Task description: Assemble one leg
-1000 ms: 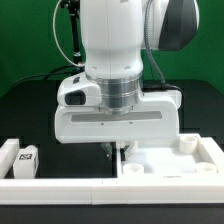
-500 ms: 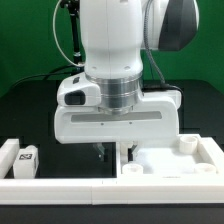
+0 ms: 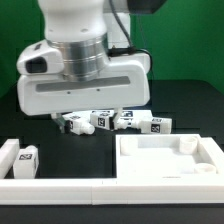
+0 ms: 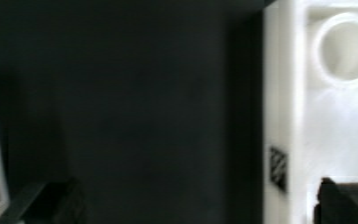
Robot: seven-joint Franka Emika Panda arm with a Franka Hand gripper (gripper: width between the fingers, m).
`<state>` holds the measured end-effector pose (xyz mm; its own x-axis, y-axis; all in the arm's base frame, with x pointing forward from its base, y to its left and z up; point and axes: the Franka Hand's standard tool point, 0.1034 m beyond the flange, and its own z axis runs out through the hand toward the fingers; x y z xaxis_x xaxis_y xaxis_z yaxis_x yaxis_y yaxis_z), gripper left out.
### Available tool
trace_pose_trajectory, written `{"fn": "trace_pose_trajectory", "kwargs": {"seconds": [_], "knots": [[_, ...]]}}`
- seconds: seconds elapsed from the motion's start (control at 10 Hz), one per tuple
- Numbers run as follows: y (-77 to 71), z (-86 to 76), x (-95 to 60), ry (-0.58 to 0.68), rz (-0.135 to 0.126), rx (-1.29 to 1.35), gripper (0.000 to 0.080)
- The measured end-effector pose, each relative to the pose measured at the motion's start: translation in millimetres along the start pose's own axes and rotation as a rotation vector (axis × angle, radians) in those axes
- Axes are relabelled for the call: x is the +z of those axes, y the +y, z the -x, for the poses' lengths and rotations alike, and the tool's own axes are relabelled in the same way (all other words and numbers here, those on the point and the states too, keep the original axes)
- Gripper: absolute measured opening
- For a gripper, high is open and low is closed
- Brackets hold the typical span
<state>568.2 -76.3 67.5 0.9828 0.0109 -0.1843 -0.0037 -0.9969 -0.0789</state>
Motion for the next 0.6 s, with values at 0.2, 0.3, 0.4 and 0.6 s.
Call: {"fn": "trace_pose_trajectory", "kwargs": {"seconds": [0.2,0.3,0.4,0.6], "knots": [[2.9,-0.8,2.2,-0.004,-0.001,-0.015,0.0648],[2.5,-0.8,2.4,-0.004,-0.001,-0.017,0.0649],[2.8,-0.7,2.6,-0.004,-0.001,-0.016,0.0649],[22.1,1.1,9.1,-0.04,0.0,-0.033,0.0649]]}}
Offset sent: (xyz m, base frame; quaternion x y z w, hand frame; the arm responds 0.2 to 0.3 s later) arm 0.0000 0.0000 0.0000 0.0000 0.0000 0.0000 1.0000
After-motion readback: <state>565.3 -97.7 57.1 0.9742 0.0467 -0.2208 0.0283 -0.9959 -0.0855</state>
